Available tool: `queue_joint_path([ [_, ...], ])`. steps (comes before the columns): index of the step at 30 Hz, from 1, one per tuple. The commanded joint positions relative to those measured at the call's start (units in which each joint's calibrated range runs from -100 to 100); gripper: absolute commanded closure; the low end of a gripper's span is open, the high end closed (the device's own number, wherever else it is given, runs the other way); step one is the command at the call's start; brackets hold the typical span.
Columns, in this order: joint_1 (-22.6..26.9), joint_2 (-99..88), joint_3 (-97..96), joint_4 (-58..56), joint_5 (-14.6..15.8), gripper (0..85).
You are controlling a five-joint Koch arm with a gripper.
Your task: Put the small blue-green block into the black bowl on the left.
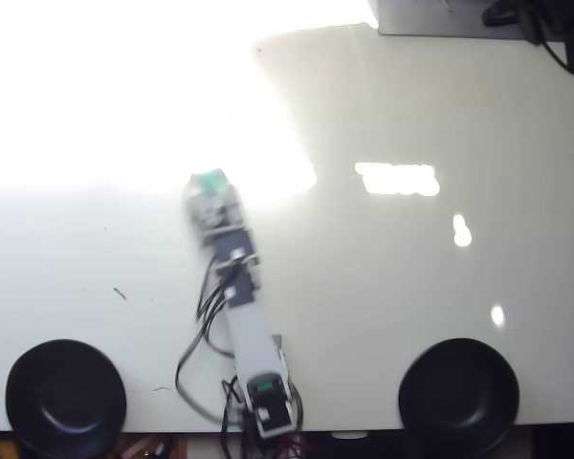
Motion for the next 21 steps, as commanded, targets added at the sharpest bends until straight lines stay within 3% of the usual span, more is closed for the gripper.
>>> queue_joint_path([
  [1,4.05,-7.15,1.62,-3.4,1.27,82.0],
  [13,20.32,-18.29,3.19,-6.32,0.63,82.0],
  [21,31.45,-19.37,4.02,-5.67,-3.86,82.0],
])
